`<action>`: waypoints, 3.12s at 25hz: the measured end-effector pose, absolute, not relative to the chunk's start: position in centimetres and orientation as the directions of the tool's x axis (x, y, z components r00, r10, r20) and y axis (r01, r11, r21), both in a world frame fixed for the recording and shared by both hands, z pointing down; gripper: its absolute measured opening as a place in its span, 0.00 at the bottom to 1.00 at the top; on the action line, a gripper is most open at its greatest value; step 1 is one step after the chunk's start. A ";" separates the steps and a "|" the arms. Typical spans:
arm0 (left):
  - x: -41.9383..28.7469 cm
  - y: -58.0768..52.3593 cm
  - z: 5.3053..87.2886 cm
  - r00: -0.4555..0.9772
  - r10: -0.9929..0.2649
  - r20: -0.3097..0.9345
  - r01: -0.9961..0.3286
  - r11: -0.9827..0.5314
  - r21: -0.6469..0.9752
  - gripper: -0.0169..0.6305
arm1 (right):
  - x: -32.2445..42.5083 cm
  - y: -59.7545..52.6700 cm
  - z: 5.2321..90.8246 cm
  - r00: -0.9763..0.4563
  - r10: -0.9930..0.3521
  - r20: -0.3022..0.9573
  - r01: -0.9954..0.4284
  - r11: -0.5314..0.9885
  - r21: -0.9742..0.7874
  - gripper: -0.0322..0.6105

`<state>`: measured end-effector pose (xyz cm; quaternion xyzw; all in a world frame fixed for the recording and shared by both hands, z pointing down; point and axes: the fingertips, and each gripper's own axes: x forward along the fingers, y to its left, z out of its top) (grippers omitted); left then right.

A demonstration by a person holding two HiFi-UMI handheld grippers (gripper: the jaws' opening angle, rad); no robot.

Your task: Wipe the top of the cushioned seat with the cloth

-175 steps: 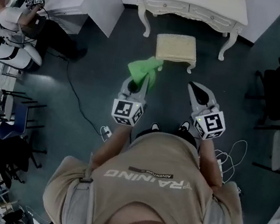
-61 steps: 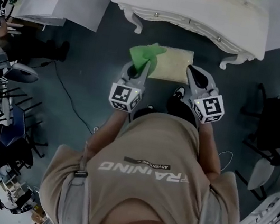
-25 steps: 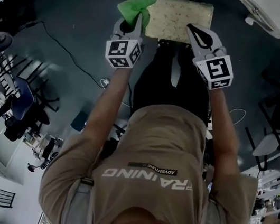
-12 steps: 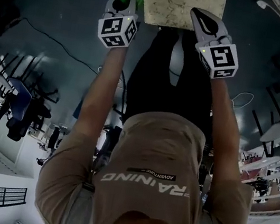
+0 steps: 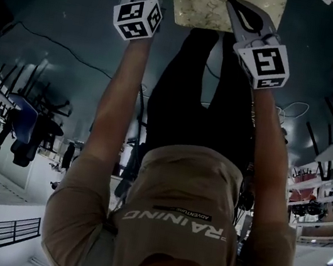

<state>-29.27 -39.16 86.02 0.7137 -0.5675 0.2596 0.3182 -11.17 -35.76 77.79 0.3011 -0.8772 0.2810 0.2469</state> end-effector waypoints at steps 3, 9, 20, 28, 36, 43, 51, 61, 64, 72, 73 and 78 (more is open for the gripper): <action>-29.6 -38.6 88.8 0.210 -0.625 0.752 -0.978 -0.131 0.164 0.10 | -11.8 -35.4 79.0 -0.705 -0.374 0.603 -0.655 0.668 -0.352 0.05; -28.7 -39.6 91.0 0.216 -0.598 0.772 -0.976 -0.128 0.174 0.10 | -11.6 -34.9 79.2 -0.724 -0.357 0.591 -0.636 0.678 -0.368 0.05; -23.7 -39.6 92.0 0.263 -0.549 0.794 -0.963 -0.190 0.189 0.10 | -7.9 -34.0 80.6 -0.718 -0.365 0.593 -0.657 0.638 -0.402 0.05; -19.2 -40.4 90.7 0.294 -0.533 0.794 -0.952 -0.241 0.191 0.10 | -5.2 -34.8 80.0 -0.731 -0.367 0.575 -0.648 0.639 -0.415 0.05; -9.7 -41.0 90.2 0.348 -0.511 0.786 -0.932 -0.279 0.231 0.10 | 0.3 -35.5 79.7 -0.741 -0.366 0.563 -0.639 0.642 -0.423 0.05; 1.6 -41.3 90.8 0.428 -0.463 0.776 -0.892 -0.351 0.283 0.10 | 7.8 -36.5 81.0 -0.715 -0.403 0.571 -0.678 0.599 -0.427 0.05; 12.1 -41.3 91.2 0.506 -0.411 0.758 -0.841 -0.428 0.330 0.10 | 16.1 -35.6 82.5 -0.666 -0.453 0.592 -0.736 0.530 -0.422 0.05; 18.8 -40.3 87.5 0.632 -0.391 0.669 -0.757 -0.494 0.427 0.10 | 21.4 -34.1 83.2 -0.612 -0.503 0.610 -0.787 0.460 -0.411 0.05; 17.9 -39.7 85.2 0.649 -0.412 0.640 -0.746 -0.510 0.428 0.10 | 20.2 -34.0 82.2 -0.624 -0.499 0.602 -0.777 0.483 -0.405 0.05; 6.9 -38.0 80.5 0.579 -0.532 0.618 -0.813 -0.439 0.383 0.10 | 12.4 -32.9 79.3 -0.668 -0.458 0.587 -0.728 0.565 -0.388 0.05; 5.0 -37.8 80.4 0.562 -0.546 0.621 -0.825 -0.425 0.373 0.10 | 11.0 -32.7 79.1 -0.677 -0.448 0.585 -0.718 0.579 -0.387 0.05; -4.3 -36.8 79.9 0.470 -0.614 0.634 -0.883 -0.344 0.320 0.10 | 4.5 -31.4 78.5 -0.717 -0.396 0.574 -0.664 0.639 -0.388 0.05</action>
